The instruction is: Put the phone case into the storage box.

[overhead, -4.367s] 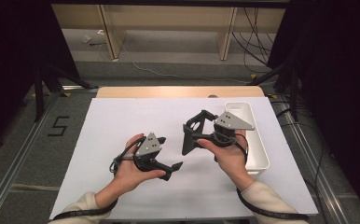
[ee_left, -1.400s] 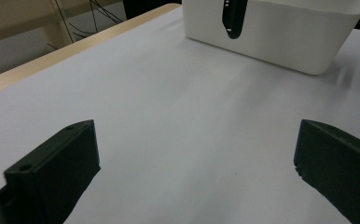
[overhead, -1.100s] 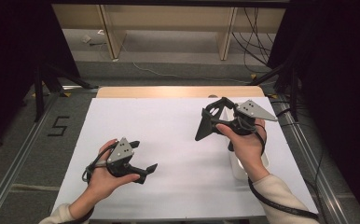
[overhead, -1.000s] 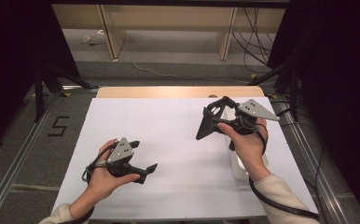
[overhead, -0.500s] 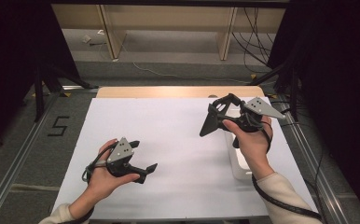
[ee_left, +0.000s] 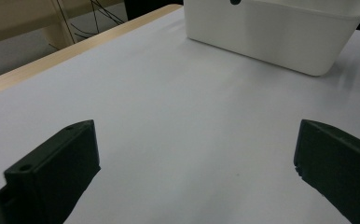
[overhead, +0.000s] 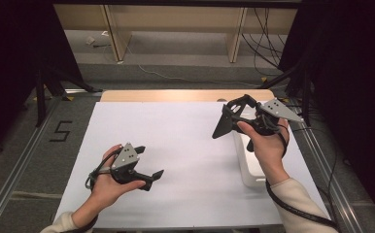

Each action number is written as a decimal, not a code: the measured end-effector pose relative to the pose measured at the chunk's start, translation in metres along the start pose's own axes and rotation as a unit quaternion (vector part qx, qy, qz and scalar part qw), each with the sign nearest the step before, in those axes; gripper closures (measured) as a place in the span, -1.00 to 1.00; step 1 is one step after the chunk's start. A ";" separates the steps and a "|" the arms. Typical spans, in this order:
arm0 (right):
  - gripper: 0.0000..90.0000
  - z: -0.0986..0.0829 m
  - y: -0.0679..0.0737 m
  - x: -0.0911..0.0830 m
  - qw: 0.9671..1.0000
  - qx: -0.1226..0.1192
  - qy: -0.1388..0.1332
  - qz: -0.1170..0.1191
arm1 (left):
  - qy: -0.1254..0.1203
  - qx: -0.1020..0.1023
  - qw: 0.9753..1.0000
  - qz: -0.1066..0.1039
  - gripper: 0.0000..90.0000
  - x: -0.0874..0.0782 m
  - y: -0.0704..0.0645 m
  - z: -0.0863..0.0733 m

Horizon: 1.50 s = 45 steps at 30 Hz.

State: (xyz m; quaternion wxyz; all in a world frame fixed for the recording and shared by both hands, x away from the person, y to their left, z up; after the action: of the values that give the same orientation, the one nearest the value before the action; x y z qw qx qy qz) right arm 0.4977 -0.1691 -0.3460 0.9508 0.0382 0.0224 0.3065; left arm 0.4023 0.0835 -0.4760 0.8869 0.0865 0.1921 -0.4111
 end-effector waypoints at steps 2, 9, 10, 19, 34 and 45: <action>-0.66 0.001 -0.002 -0.001 1.000 0.000 0.000 -0.003 | -0.001 0.000 1.000 0.000 -1.00 0.000 0.000 0.000; -0.66 0.004 -0.007 -0.003 1.000 0.001 -0.004 -0.009 | -0.001 -0.001 1.000 0.000 -1.00 0.000 0.000 0.000; -0.66 0.004 -0.008 -0.003 1.000 0.000 -0.005 -0.010 | -0.001 -0.001 1.000 0.000 -1.00 0.000 0.000 0.000; -0.66 0.009 -0.014 -0.005 1.000 0.001 -0.009 -0.017 | -0.001 0.000 1.000 0.001 -1.00 0.000 0.000 0.000; -0.66 0.014 -0.023 -0.009 0.999 0.000 -0.017 -0.029 | -0.002 -0.001 1.000 0.001 -1.00 -0.001 0.000 0.001; -0.66 0.016 -0.030 -0.010 0.999 -0.001 -0.020 -0.038 | -0.002 -0.001 1.000 0.000 -1.00 -0.001 0.000 0.001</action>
State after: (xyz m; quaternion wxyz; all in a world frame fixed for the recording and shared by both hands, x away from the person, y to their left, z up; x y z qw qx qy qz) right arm 0.5078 -0.2001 -0.3324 0.9622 0.0426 0.0046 0.2689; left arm 0.4023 0.0842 -0.4750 0.8875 0.0852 0.1909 -0.4107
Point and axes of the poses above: each handheld gripper's, and its own axes: x roughly forward along the jaws, z roughly out of its top, y roughly to its left, the point moved 10 cm from there along x, roughly forward along the jaws, and after that the axes turned 1 degree about -y, right-handed, at the moved point
